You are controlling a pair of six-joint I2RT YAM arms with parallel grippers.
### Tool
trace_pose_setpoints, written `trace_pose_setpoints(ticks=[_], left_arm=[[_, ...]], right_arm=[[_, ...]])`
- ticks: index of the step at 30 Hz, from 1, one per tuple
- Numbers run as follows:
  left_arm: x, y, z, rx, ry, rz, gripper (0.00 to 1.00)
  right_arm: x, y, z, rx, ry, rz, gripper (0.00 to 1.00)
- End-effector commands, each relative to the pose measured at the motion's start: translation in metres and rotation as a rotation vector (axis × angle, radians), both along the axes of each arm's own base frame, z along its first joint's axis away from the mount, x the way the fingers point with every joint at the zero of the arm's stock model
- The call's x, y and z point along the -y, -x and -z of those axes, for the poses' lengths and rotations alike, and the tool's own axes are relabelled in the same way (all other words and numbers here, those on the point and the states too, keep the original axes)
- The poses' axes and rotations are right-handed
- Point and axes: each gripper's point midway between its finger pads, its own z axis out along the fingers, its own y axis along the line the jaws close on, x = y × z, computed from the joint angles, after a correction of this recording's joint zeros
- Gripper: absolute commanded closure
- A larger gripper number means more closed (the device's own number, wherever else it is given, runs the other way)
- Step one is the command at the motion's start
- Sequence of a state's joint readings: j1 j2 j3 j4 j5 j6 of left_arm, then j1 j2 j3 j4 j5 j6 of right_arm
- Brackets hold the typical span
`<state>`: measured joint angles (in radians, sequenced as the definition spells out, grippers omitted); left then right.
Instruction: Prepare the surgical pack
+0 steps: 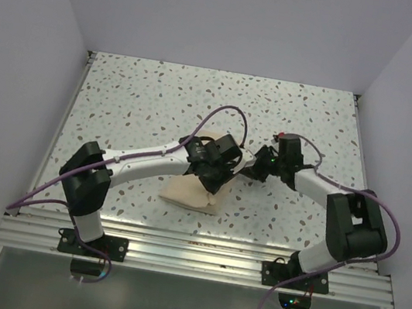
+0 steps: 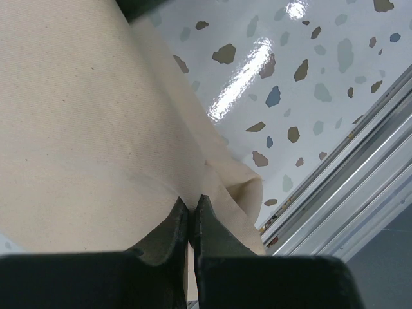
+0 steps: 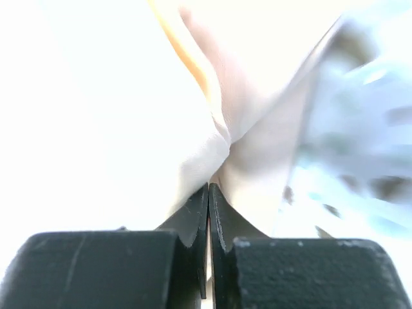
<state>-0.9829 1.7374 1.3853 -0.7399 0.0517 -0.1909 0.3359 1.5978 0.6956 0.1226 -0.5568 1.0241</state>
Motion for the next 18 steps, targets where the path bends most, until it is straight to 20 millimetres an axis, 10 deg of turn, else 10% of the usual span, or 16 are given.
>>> trace_pose_setpoints(ticks=[1, 9, 18], left_arm=[[0.018, 0.012, -0.002, -0.04, 0.082, 0.043, 1.0], [0.018, 0.02, 0.008, -0.089, 0.081, 0.039, 0.98], [0.015, 0.012, -0.016, -0.058, 0.154, -0.023, 0.49]], right_arm=[[0.05, 0.009, -0.012, -0.022, 0.174, -0.035, 1.0], [0.061, -0.006, -0.038, 0.049, 0.121, -0.122, 1.0], [0.044, 0.013, -0.034, 0.003, 0.013, -0.143, 1.0]])
